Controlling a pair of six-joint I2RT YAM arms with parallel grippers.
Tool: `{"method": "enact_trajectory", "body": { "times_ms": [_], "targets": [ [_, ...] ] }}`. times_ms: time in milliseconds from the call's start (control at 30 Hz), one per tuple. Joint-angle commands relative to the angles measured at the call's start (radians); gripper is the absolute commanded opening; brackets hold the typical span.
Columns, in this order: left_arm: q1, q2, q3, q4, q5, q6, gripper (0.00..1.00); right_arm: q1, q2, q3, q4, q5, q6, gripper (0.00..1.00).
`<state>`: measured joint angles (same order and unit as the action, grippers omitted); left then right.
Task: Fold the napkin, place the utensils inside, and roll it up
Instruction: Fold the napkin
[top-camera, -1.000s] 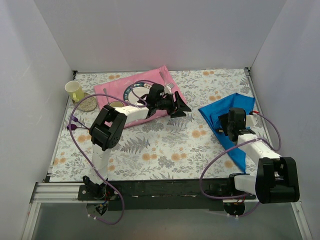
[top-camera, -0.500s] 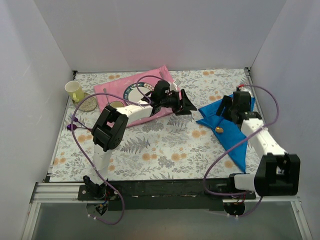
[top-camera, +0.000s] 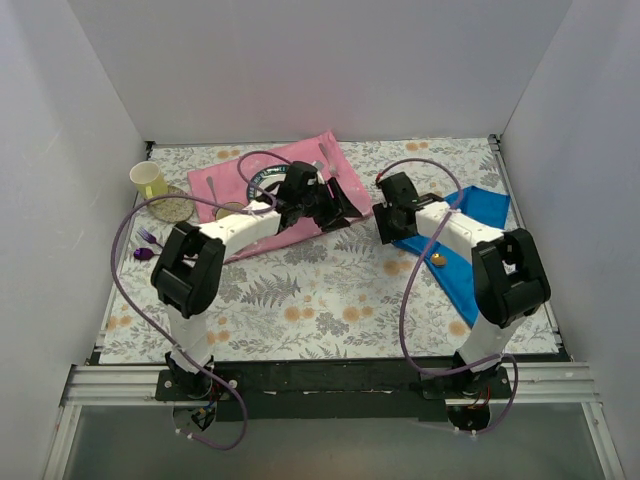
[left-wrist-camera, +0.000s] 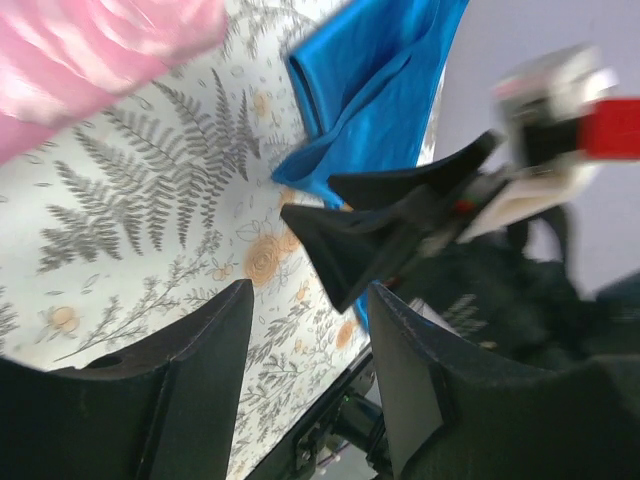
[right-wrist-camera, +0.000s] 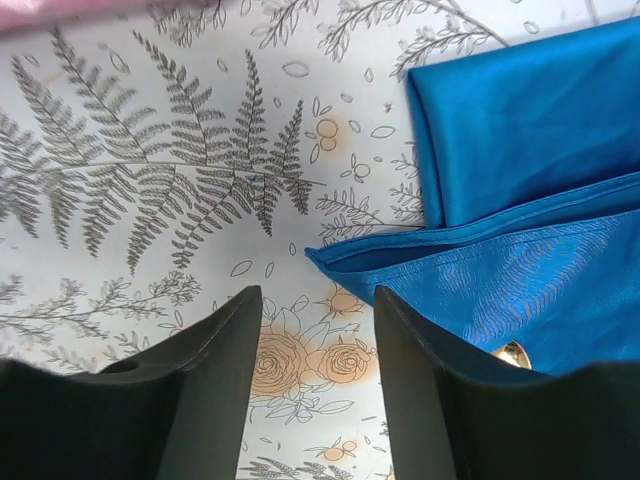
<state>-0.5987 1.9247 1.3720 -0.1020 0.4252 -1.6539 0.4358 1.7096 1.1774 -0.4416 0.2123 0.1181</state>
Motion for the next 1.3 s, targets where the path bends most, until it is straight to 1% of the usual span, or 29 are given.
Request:
{"method": "enact_trajectory", "body": {
  "times_ms": [0, 133, 333, 600, 767, 867, 900, 967, 1000, 1033, 1100, 1133, 1200, 1233, 1267],
  "targets": [
    [0.048, -0.151, -0.083, -0.031, -0.101, -0.006, 0.49, 0.072, 0.053, 0.041, -0.051, 0.165, -0.047, 0.56],
    [0.065, -0.176, -0.114, -0.022, -0.086, 0.005, 0.49, 0.11, 0.087, 0.041, -0.042, 0.217, -0.096, 0.57],
    [0.069, -0.176, -0.139, -0.013, -0.071, 0.013, 0.48, 0.121, 0.114, 0.019, -0.026, 0.28, -0.113, 0.57],
    [0.073, -0.164, -0.139, 0.002, -0.046, 0.009, 0.47, 0.129, 0.134, 0.068, -0.016, 0.256, -0.161, 0.56],
    [0.071, -0.158, -0.14, 0.012, -0.031, 0.008, 0.47, 0.129, 0.173, 0.09, -0.009, 0.263, -0.167, 0.57],
    [0.071, -0.155, -0.139, 0.013, -0.026, 0.008, 0.47, 0.127, 0.188, 0.094, 0.014, 0.274, -0.166, 0.55],
    [0.073, -0.153, -0.139, 0.013, -0.025, 0.009, 0.47, 0.129, 0.197, 0.096, 0.023, 0.285, -0.166, 0.52],
    [0.071, -0.153, -0.139, 0.015, -0.023, 0.009, 0.47, 0.129, 0.208, 0.099, 0.026, 0.301, -0.166, 0.43],
    [0.074, -0.153, -0.139, 0.015, -0.022, 0.009, 0.47, 0.127, 0.212, 0.102, 0.021, 0.308, -0.163, 0.4],
    [0.073, -0.151, -0.139, 0.015, -0.022, 0.009, 0.47, 0.127, 0.212, 0.094, 0.033, 0.311, -0.158, 0.34],
    [0.073, -0.15, -0.14, 0.016, -0.02, 0.009, 0.47, 0.129, 0.209, 0.087, 0.043, 0.315, -0.156, 0.28],
    [0.073, -0.15, -0.14, 0.018, -0.017, 0.009, 0.47, 0.127, 0.209, 0.088, 0.038, 0.321, -0.146, 0.18],
    [0.073, -0.148, -0.139, 0.021, -0.016, 0.006, 0.47, 0.129, 0.199, 0.093, 0.023, 0.34, -0.127, 0.1],
    [0.074, -0.147, -0.139, 0.024, -0.013, 0.008, 0.47, 0.127, 0.188, 0.09, 0.02, 0.346, -0.126, 0.06],
    [0.074, -0.147, -0.137, 0.024, -0.009, 0.006, 0.47, 0.129, 0.177, 0.085, 0.012, 0.369, -0.077, 0.05]
  ]
}}
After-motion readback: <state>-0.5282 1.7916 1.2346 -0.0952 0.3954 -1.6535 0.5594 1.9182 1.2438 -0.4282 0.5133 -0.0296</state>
